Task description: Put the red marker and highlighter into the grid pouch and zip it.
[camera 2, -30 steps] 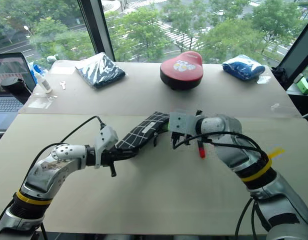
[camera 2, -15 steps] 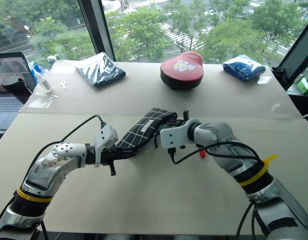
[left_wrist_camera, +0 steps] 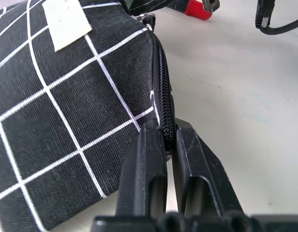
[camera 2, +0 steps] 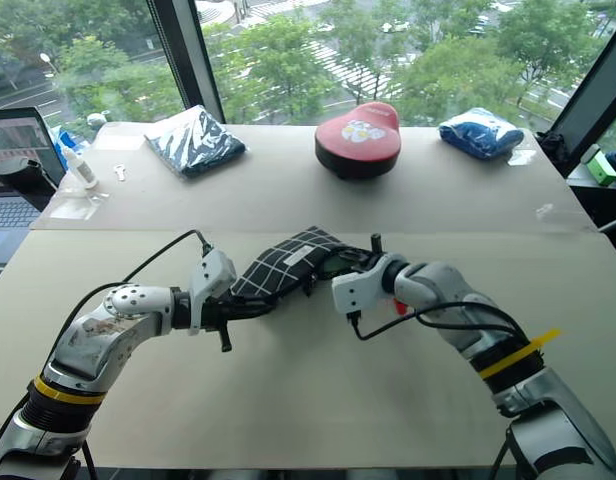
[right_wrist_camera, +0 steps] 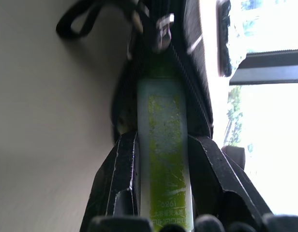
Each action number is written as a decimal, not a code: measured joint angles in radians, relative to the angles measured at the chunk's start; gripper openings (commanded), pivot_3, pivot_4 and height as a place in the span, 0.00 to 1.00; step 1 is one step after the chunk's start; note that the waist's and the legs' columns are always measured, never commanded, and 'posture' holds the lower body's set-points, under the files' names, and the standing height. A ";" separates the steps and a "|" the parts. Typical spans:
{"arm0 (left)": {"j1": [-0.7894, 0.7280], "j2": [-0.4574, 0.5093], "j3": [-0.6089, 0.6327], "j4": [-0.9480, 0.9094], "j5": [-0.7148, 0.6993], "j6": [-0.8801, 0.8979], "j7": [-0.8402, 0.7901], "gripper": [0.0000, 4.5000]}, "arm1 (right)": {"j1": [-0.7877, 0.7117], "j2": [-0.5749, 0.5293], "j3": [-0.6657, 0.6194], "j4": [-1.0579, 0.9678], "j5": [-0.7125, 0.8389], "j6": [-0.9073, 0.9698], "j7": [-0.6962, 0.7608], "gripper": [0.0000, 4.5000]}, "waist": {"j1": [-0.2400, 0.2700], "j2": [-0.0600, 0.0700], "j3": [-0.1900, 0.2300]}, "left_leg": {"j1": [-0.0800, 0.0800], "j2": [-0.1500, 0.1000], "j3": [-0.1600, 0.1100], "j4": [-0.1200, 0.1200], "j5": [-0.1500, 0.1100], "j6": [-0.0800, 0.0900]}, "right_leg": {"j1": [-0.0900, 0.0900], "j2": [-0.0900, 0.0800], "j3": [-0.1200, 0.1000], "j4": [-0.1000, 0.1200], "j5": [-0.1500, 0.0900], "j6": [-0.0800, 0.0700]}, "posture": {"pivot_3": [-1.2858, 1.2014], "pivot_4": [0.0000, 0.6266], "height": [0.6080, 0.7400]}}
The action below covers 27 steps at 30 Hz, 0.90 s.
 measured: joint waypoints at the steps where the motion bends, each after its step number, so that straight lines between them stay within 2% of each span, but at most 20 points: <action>1: -0.001 0.000 0.001 0.000 0.000 0.000 -0.001 0.00 | 0.000 0.001 0.000 0.002 -0.002 -0.011 -0.010 0.23 | 0.001 0.000 0.000 | 0.000 0.000 0.000 0.000 0.000 0.000 | 0.000 0.000 0.000 0.000 0.000 0.000 | 0.52 0.24 1.00; 15: 0.001 -0.001 0.001 0.000 -0.008 0.002 -0.038 0.00 | 0.027 0.015 0.011 0.074 -0.117 -0.222 -0.135 0.23 | 0.000 0.000 0.000 | 0.000 0.000 0.000 0.000 0.000 0.000 | 0.000 0.000 0.000 0.001 0.000 0.000 | 0.52 0.24 1.00; 27: 0.006 -0.001 0.002 0.000 -0.040 0.002 -0.049 0.00 | 0.001 -0.023 -0.006 0.173 -0.075 -0.393 -0.147 0.23 | -0.002 0.000 0.000 | 0.001 0.000 0.000 0.000 0.000 0.000 | 0.001 0.000 0.001 0.001 0.000 0.000 | 0.52 0.24 1.00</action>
